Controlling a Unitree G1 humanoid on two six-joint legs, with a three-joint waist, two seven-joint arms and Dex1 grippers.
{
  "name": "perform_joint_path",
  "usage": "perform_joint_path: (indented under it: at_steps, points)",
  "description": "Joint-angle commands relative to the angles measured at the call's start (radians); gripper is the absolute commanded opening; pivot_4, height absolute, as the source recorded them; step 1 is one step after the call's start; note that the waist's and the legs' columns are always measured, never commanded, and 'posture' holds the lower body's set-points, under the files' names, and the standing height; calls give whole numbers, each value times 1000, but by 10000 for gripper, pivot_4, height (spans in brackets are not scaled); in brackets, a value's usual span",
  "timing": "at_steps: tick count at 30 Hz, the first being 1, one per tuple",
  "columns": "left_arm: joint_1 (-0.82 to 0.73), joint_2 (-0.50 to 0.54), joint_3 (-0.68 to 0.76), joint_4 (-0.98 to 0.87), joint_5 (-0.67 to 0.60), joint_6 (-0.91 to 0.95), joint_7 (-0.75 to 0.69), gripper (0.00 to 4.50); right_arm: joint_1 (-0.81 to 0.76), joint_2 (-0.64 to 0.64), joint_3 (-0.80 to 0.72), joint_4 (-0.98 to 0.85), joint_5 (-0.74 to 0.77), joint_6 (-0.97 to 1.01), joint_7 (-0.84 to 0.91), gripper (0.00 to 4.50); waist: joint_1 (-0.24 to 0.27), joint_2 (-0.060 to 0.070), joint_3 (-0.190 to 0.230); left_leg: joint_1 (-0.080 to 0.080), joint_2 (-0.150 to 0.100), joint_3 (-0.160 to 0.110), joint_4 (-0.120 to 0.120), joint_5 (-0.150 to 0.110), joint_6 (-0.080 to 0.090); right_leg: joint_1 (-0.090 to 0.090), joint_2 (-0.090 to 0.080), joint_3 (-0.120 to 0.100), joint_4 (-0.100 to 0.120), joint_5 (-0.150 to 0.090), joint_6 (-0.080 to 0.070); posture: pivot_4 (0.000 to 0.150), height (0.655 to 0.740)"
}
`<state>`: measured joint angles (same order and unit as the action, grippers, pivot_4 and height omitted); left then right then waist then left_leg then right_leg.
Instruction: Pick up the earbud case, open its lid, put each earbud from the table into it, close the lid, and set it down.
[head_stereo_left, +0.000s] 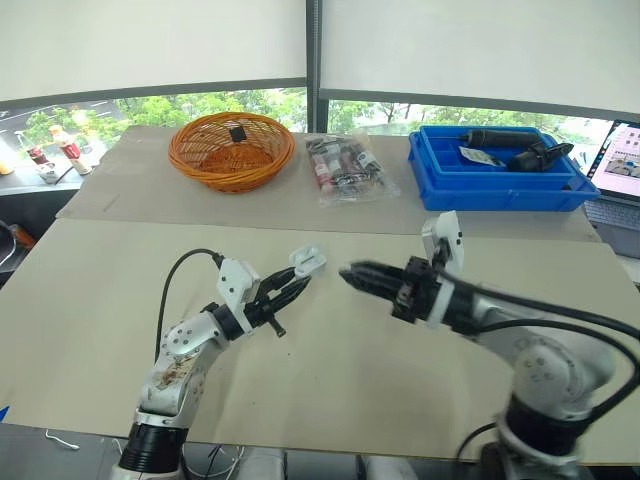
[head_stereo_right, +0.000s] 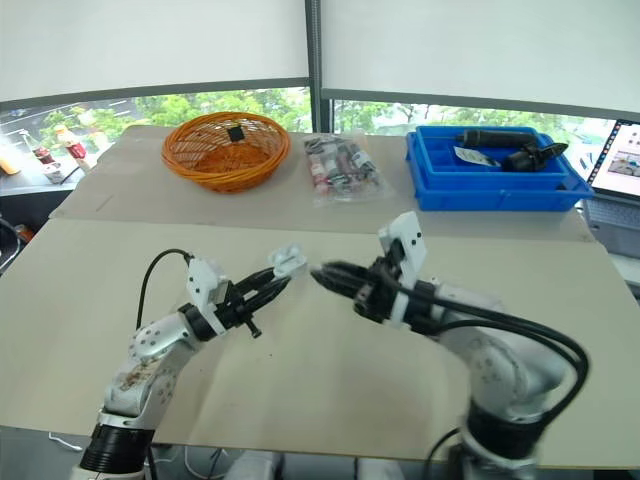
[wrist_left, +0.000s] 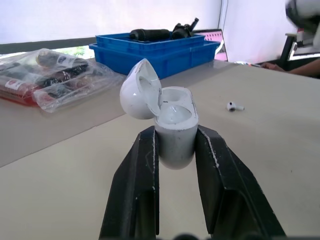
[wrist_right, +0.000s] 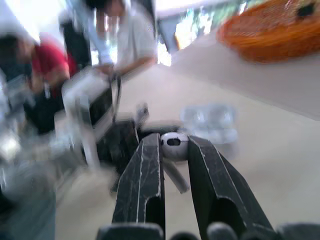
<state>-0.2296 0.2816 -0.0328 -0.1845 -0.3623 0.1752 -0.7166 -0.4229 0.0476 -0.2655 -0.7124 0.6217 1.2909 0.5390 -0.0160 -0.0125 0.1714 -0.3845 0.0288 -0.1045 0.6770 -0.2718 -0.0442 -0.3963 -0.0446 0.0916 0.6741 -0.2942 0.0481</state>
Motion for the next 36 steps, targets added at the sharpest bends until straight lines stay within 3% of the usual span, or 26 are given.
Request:
perform_joint_path:
  at_steps: [1, 8, 12, 19, 24, 31, 36]
  points:
    - [-37, -23, -3, -3, -22, 14, 24, 5394, 0, 86, 3, -15, 22, -54, -137, 3199, -4, 0, 0, -1, 0, 0, 0, 1, -2, -1, 0, 0, 1, 0, 0, 1500, 7136]
    - [-53, -34, -14, -5, -22, 22, 20, 5394, 45, 114, 92, 28, 25, -194, -237, 3199, -28, 0, 0, -2, 0, 0, -1, 3, -5, -7, 0, 1, 6, 0, 0, 1500, 7136]
    - [-50, -17, -5, 5, -19, 18, 7, 5394, 79, 22, 86, 4, 56, -210, -231, 3199, -33, 0, 0, -2, 0, 0, -2, 3, -5, -7, 0, 1, 6, 0, 0, 1500, 7136]
    - [11, 56, -4, -7, -2, -15, -54, 5394, 222, -400, 54, -25, 18, -244, -80, 3198, -27, 0, 0, -4, -1, 1, -1, 3, -5, -7, 0, 1, 3, 0, 0, 1500, 7136]
    - [70, 113, -2, -59, -18, -7, -98, 5394, 416, -786, 113, -10, -78, -454, 231, 3198, -29, 1, 0, -4, -1, 1, -2, 3, -5, -6, 0, 2, 2, -1, 0, 1500, 7136]
    - [133, 180, 14, -110, -34, 6, -145, 5394, 622, -1095, 93, 64, -165, -700, 553, 3198, -26, 0, 1, 1, 1, 2, -2, 3, -5, 1, 1, 1, -1, -1, 1, 1500, 7136]
    - [152, 205, 18, -152, -58, 39, -144, 5394, 701, -1173, 78, 115, -207, -818, 655, 3198, -21, -1, 2, 5, 1, 2, -1, 2, -4, 8, 0, 0, -9, 0, 2, 1500, 7136]
